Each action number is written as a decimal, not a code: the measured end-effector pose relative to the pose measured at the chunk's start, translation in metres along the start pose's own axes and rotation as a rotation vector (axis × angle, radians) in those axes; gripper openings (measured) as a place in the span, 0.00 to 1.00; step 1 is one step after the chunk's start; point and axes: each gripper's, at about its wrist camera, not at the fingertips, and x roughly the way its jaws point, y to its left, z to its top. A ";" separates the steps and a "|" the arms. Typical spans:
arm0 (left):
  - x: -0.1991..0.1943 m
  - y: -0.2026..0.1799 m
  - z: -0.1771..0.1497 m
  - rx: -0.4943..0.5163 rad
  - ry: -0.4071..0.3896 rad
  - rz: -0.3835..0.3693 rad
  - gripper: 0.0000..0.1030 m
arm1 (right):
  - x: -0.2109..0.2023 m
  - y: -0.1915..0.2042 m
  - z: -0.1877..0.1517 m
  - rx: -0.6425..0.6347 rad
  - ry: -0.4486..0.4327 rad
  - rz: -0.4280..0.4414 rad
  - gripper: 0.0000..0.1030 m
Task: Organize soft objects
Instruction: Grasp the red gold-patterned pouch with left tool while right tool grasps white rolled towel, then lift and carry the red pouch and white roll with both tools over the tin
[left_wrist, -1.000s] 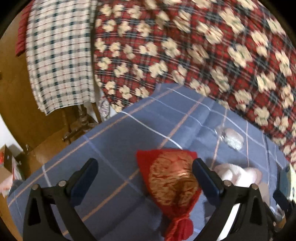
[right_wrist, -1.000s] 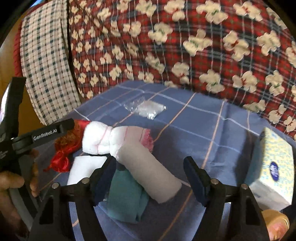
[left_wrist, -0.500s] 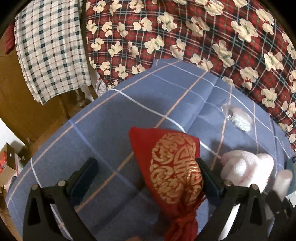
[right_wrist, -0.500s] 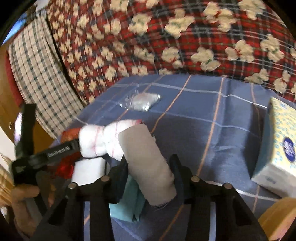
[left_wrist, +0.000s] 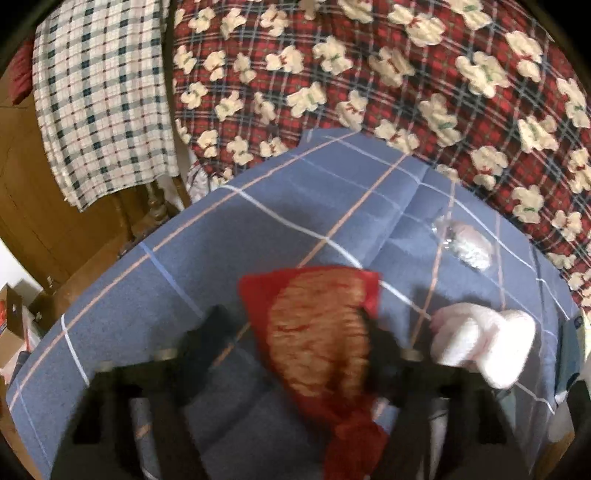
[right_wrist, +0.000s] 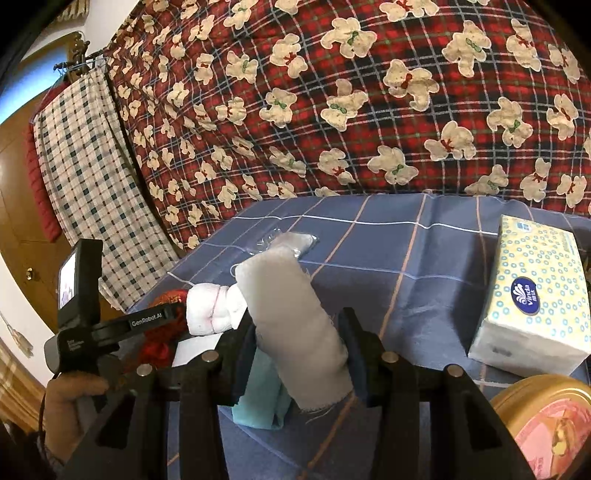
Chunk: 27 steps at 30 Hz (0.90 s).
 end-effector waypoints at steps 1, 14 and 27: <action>-0.001 -0.002 0.000 0.008 -0.003 -0.010 0.44 | -0.002 0.000 0.000 -0.003 -0.006 -0.002 0.45; -0.050 0.027 -0.009 -0.144 -0.292 -0.258 0.31 | -0.035 0.011 0.002 -0.090 -0.236 -0.097 0.45; -0.090 0.007 -0.018 -0.011 -0.506 -0.260 0.31 | -0.047 0.006 -0.007 -0.106 -0.231 -0.130 0.45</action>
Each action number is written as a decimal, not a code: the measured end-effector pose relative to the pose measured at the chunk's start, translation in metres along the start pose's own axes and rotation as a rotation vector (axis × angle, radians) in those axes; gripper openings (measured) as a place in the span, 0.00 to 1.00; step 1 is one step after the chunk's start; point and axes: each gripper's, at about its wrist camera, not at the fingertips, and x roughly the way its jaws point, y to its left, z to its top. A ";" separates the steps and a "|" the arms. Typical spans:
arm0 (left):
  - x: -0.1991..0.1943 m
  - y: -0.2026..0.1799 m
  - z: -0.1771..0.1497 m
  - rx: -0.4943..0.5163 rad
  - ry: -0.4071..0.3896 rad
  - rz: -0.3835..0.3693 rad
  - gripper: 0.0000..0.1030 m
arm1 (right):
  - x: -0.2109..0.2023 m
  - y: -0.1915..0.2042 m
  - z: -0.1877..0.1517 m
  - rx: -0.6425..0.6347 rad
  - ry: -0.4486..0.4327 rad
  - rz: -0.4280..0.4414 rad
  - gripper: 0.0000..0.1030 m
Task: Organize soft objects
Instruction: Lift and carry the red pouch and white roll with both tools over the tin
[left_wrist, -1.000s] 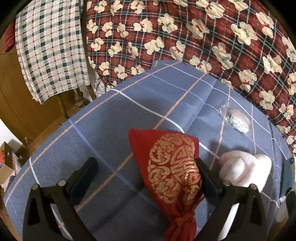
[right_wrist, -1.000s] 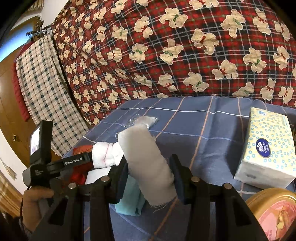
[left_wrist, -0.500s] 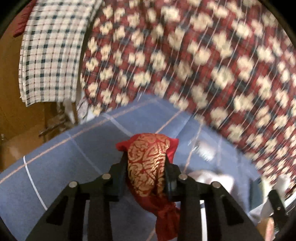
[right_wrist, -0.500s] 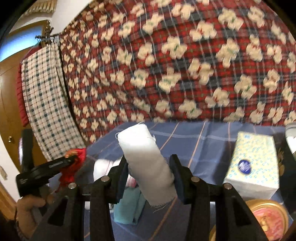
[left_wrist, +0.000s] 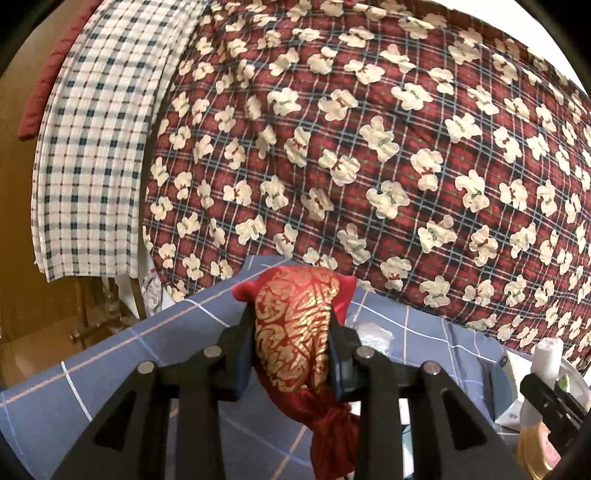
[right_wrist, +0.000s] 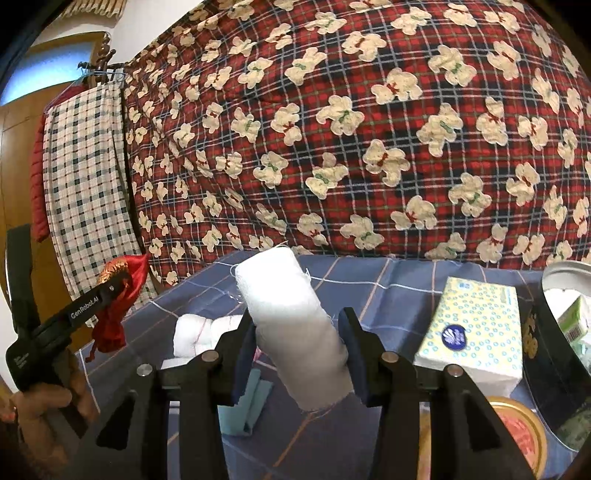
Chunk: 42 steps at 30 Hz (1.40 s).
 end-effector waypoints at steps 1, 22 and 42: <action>-0.001 -0.001 0.000 0.005 -0.006 0.001 0.31 | -0.002 -0.002 -0.001 0.003 0.002 -0.002 0.45; -0.023 -0.021 -0.008 0.068 -0.061 0.031 0.31 | -0.013 0.002 -0.008 -0.034 -0.011 0.036 0.45; -0.058 -0.051 -0.026 0.087 -0.068 -0.010 0.31 | -0.039 0.004 -0.017 -0.140 -0.056 0.007 0.46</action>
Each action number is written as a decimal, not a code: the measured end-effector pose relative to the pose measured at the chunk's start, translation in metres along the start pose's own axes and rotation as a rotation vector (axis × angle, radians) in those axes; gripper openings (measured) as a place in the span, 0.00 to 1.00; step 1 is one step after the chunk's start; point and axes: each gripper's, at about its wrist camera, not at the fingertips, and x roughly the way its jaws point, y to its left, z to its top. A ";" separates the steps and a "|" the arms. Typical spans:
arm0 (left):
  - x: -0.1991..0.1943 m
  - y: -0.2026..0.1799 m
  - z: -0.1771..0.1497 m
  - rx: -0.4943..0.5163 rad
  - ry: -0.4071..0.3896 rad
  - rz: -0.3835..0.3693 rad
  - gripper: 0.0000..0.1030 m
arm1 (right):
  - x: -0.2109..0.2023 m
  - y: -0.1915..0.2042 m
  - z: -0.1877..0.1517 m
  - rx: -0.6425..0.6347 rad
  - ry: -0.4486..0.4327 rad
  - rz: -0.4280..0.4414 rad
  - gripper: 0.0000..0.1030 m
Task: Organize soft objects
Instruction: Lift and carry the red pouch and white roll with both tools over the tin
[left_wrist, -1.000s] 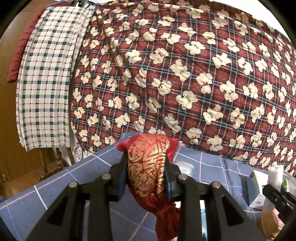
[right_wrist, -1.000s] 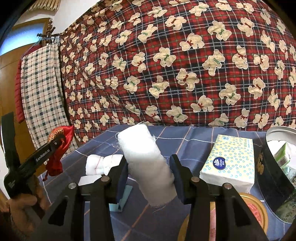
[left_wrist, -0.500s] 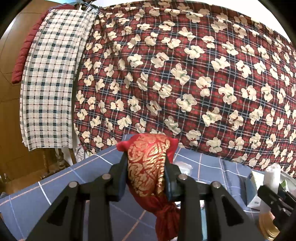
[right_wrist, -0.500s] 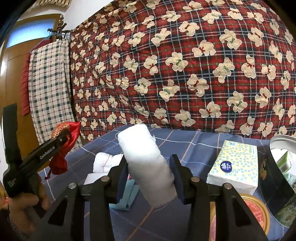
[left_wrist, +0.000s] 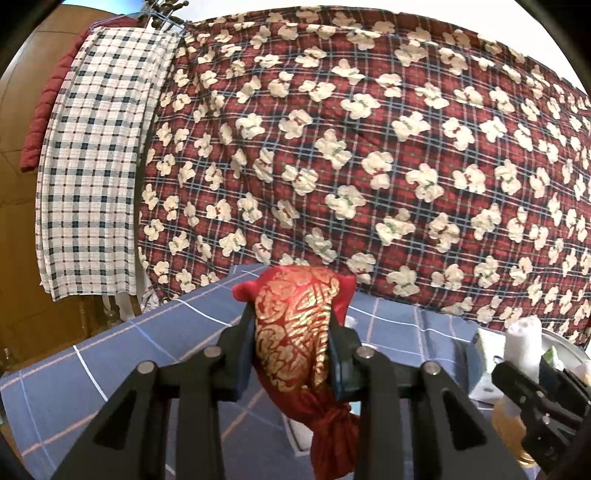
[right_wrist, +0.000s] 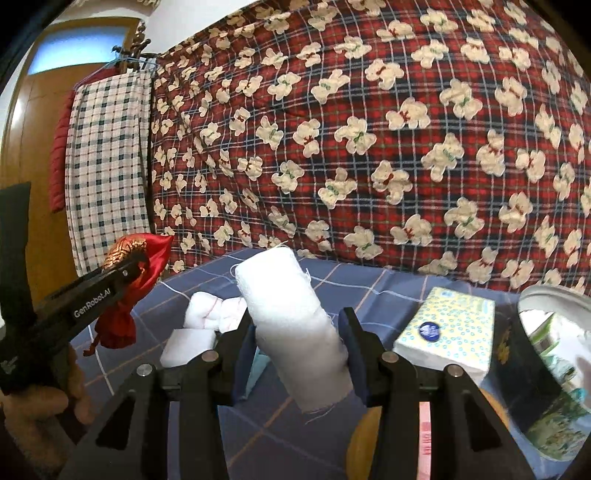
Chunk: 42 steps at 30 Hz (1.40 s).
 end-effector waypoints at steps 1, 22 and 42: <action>-0.002 -0.003 -0.001 0.003 -0.001 -0.007 0.31 | -0.002 -0.001 -0.001 -0.011 -0.005 -0.009 0.46; -0.023 -0.068 -0.019 0.083 0.024 -0.108 0.31 | -0.048 -0.057 -0.005 0.006 -0.049 -0.098 0.46; -0.043 -0.169 -0.032 0.206 0.028 -0.264 0.31 | -0.101 -0.152 -0.008 0.104 -0.122 -0.287 0.46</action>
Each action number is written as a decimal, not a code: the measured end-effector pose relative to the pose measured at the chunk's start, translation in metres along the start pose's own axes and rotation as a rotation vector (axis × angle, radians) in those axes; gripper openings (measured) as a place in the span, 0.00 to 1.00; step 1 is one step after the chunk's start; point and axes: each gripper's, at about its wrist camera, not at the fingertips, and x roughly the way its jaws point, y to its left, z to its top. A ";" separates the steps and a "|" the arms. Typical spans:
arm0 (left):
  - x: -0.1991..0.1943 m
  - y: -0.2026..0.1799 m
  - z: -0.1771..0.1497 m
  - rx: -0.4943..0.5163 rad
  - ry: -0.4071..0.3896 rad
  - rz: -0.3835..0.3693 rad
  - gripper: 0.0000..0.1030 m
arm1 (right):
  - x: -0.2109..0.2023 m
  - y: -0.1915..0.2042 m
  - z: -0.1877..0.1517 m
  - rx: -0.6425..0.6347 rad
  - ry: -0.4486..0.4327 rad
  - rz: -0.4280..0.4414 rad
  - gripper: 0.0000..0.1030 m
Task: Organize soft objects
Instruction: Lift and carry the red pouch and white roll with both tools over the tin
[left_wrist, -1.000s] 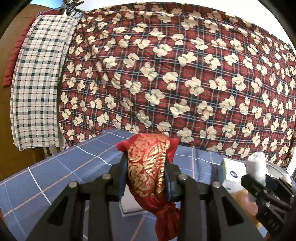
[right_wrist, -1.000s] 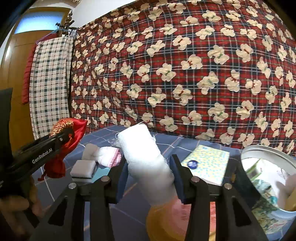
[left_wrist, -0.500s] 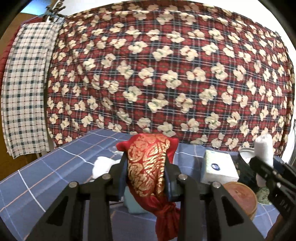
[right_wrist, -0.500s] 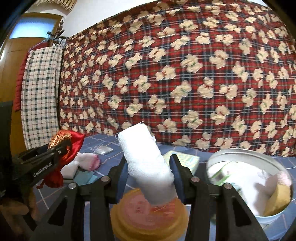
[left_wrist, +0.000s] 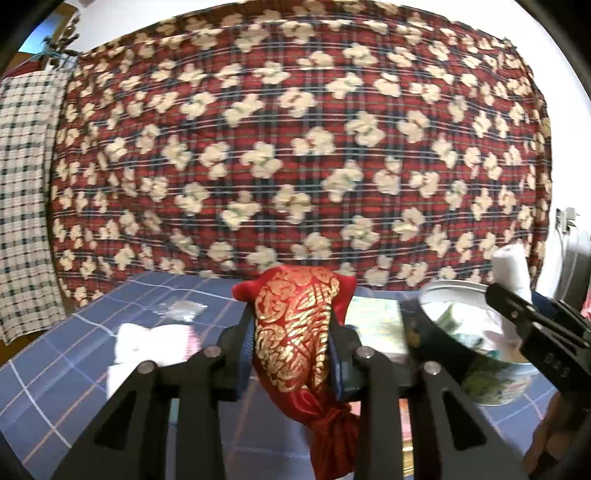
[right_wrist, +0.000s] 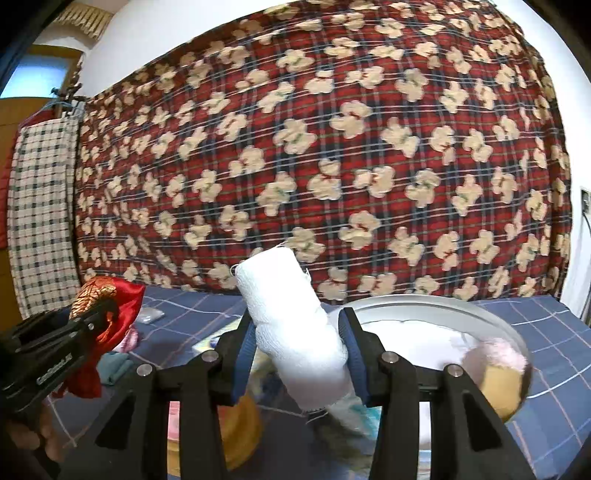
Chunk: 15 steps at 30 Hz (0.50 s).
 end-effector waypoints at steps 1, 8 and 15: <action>0.000 -0.007 0.000 0.008 0.000 -0.016 0.31 | 0.000 -0.005 0.001 0.004 -0.002 -0.011 0.46; 0.002 -0.045 0.006 0.029 0.008 -0.109 0.31 | 0.000 -0.046 0.004 0.038 -0.006 -0.107 0.46; 0.008 -0.082 0.013 0.049 0.010 -0.181 0.31 | -0.001 -0.094 0.005 0.071 0.003 -0.220 0.45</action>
